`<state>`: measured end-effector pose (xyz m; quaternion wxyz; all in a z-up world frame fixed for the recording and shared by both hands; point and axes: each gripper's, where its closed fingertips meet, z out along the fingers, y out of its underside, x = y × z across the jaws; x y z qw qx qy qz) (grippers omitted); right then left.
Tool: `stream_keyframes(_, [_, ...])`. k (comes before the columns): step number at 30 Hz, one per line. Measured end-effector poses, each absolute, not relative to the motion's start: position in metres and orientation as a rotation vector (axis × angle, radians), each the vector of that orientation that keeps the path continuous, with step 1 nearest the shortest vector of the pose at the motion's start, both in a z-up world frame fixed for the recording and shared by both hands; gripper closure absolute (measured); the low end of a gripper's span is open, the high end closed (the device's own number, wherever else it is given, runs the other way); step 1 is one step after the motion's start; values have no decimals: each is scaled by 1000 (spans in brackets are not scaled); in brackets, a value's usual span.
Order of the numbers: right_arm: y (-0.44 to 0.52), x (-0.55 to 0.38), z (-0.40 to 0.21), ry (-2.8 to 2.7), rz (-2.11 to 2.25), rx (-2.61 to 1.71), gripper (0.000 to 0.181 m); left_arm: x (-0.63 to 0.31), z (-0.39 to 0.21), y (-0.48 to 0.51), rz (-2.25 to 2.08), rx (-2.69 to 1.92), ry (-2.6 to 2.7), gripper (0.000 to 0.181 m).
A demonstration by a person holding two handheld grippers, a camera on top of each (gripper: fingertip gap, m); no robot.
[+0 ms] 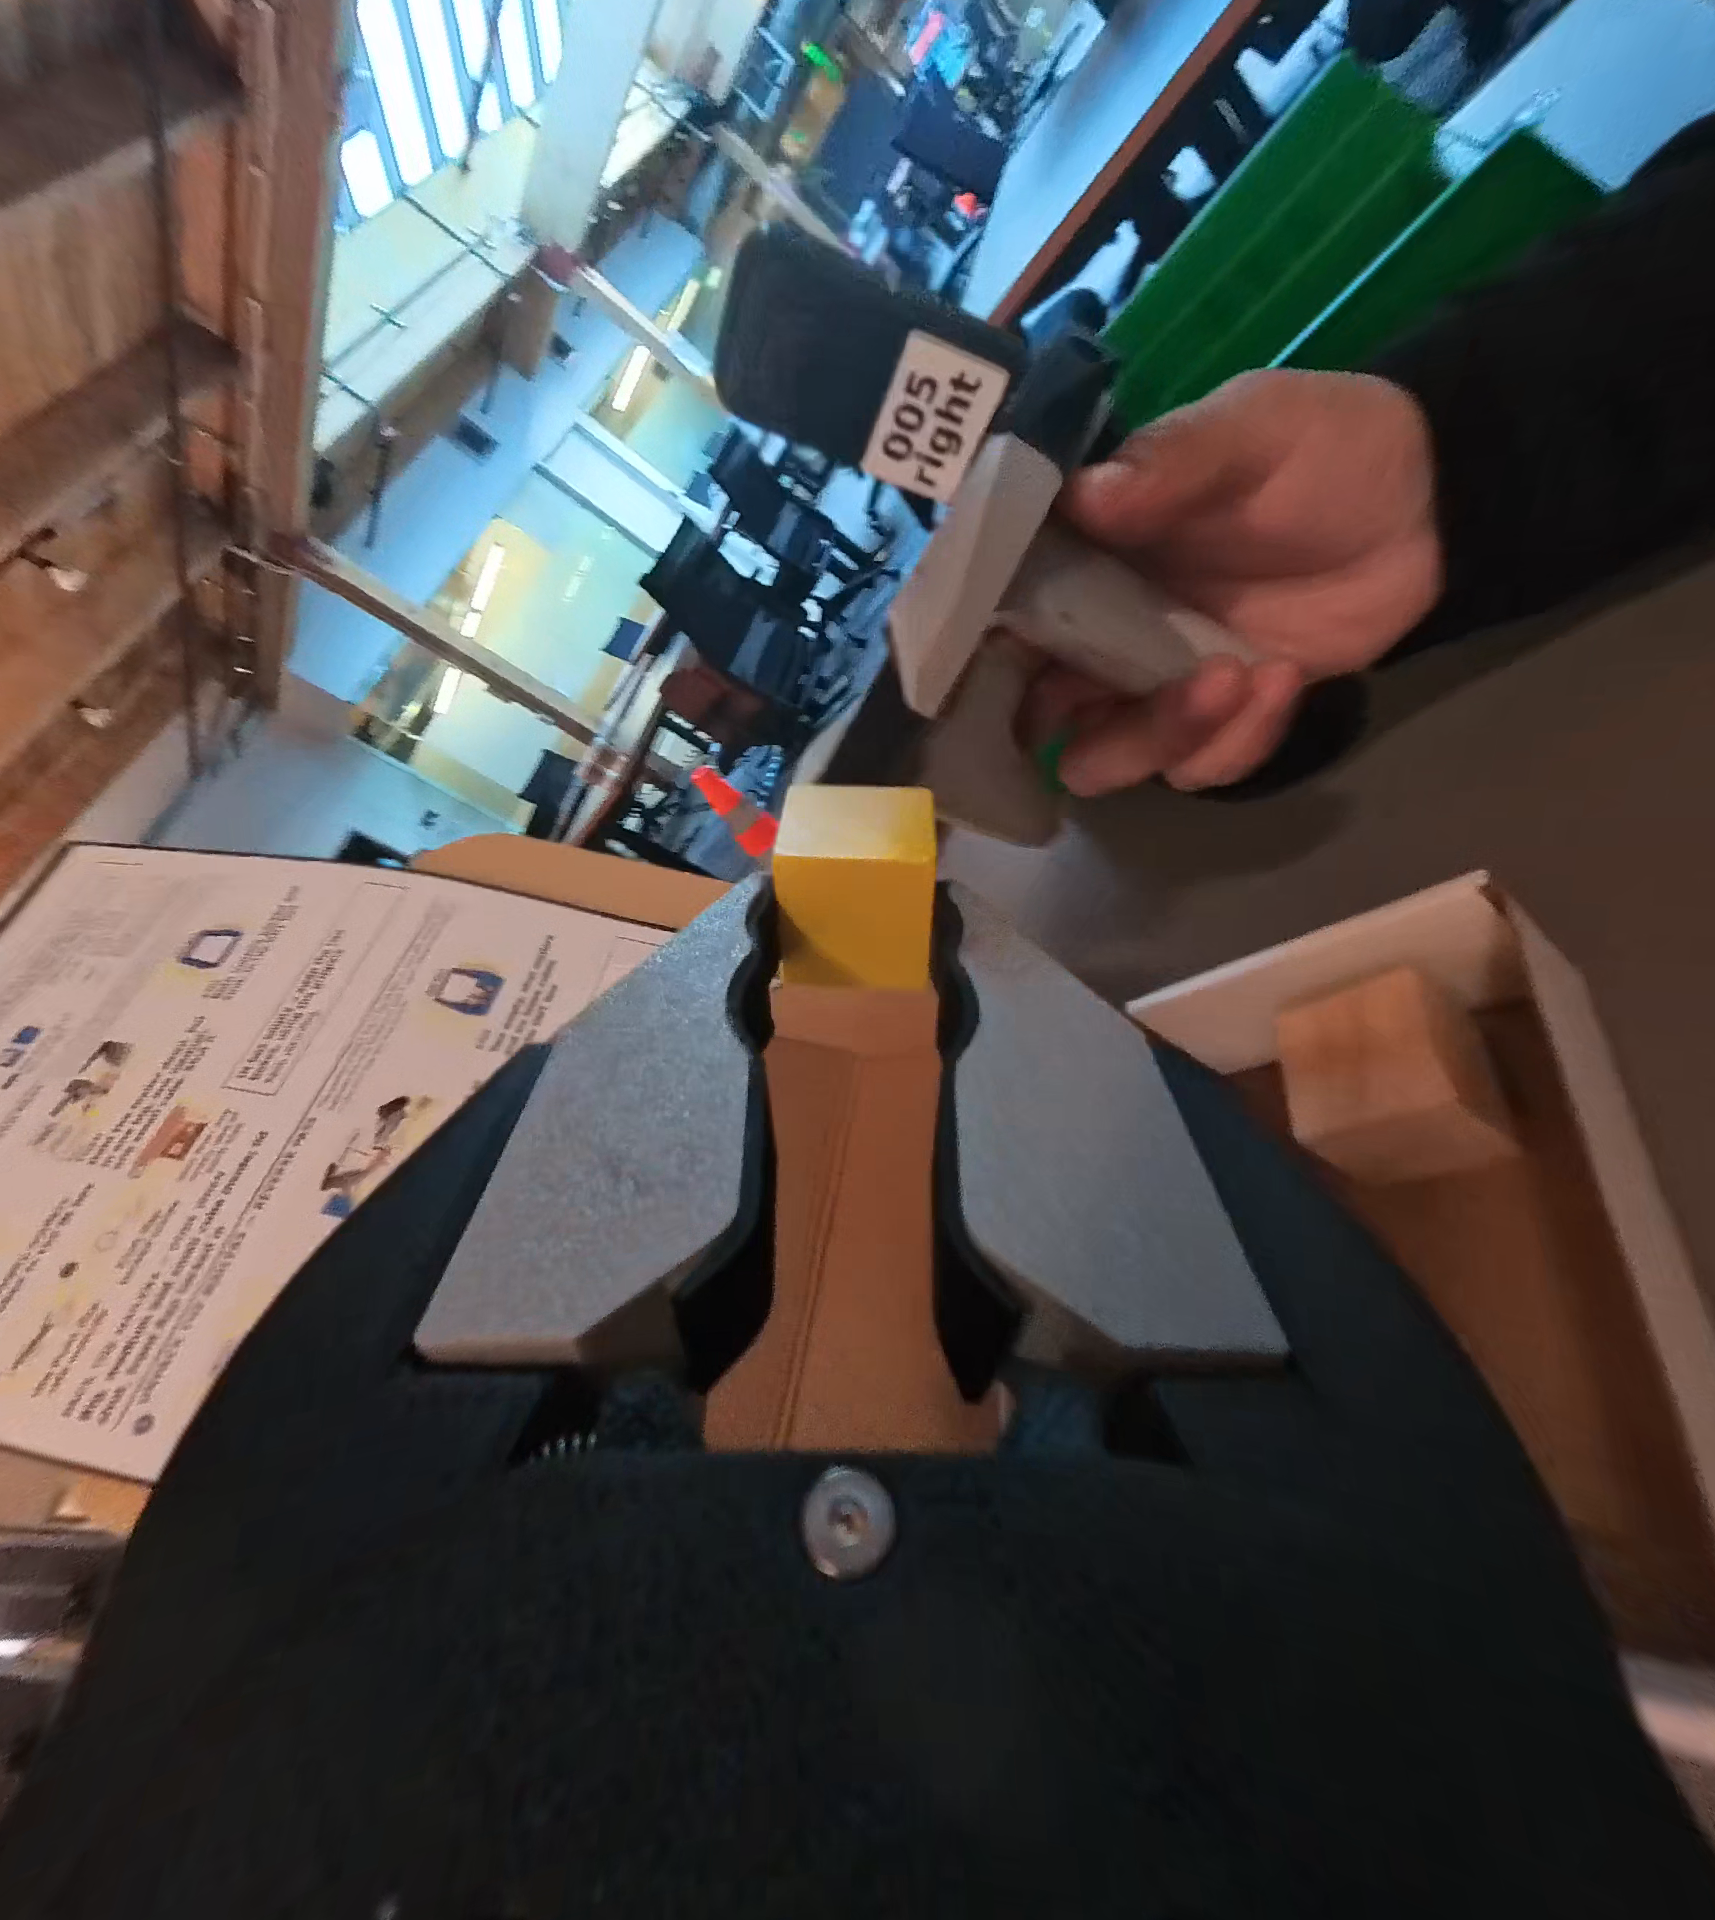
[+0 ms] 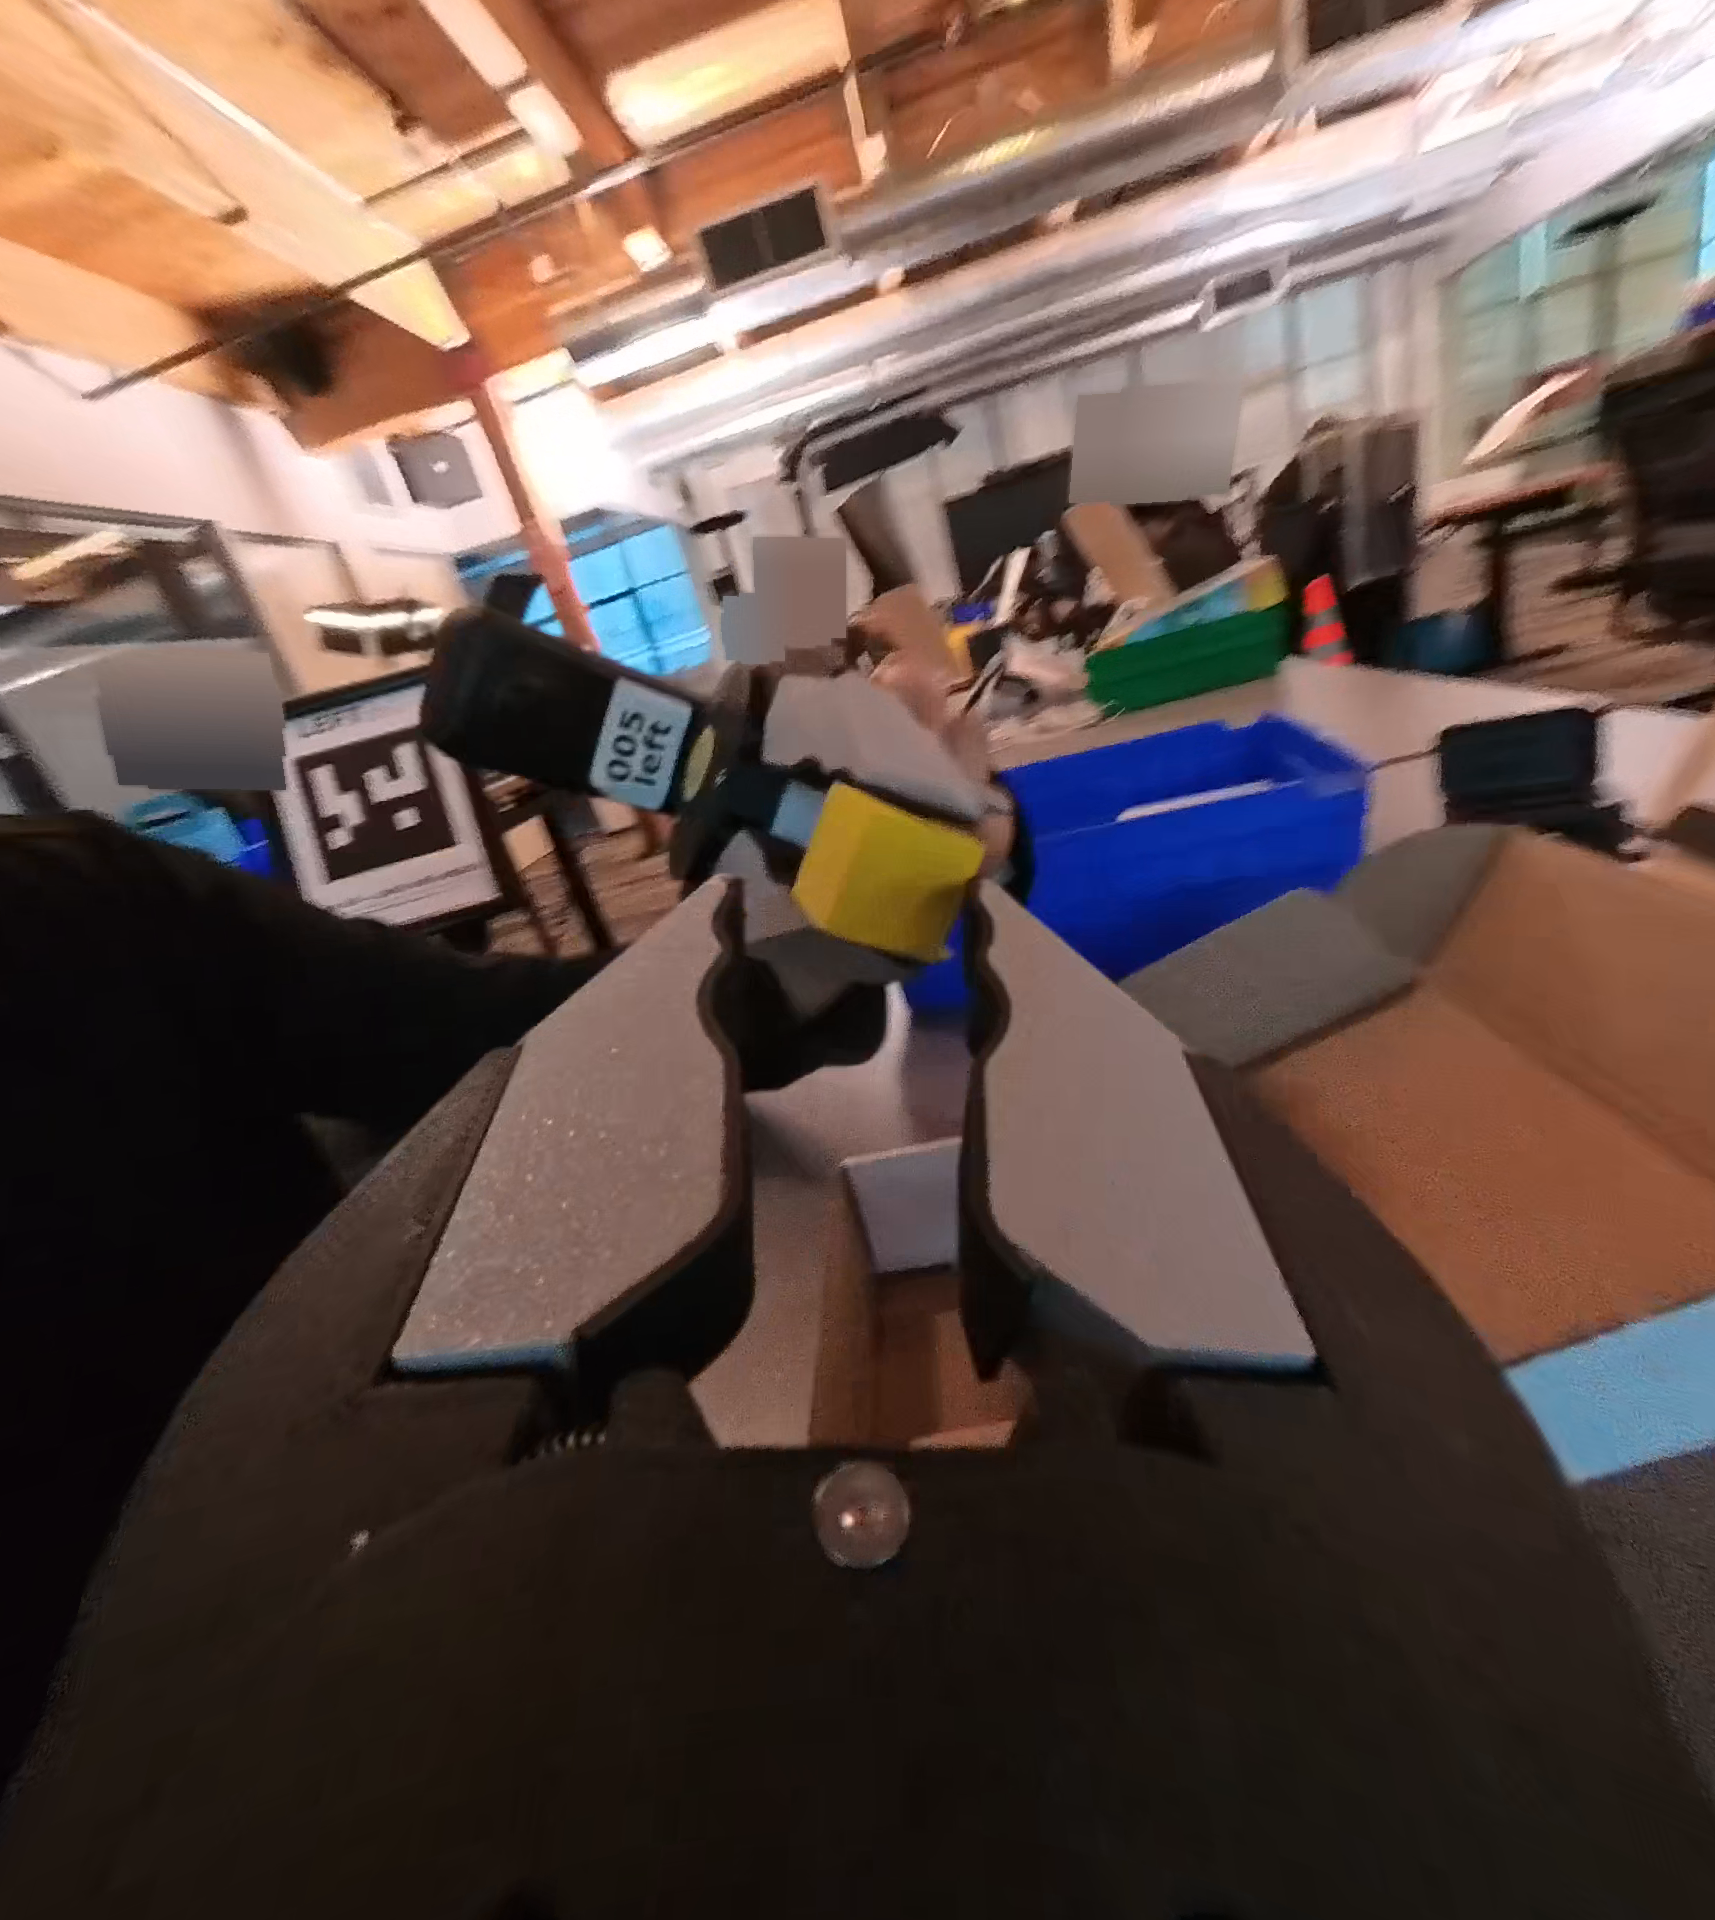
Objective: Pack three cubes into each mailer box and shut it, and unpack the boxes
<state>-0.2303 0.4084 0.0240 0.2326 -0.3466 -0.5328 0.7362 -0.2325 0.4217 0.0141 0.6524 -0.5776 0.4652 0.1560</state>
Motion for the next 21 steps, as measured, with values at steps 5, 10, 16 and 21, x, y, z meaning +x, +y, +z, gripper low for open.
stream_keyframes(5, [402,-240,3,-1541,2071,-1046,146,-231,4,428,400,-1246,1061,154])
stream_keyframes(10, [397,-237,2,-1547,2277,-1056,156,-232,-6,419,440,-1223,1095,154])
stream_keyframes(16, [392,-242,-4,-1565,2259,-1105,156,-234,-15,416,416,-1247,1085,155])
stream_keyframes(21, [392,-248,-21,-1676,2055,-1167,155,-236,-32,416,379,-1348,1109,152])
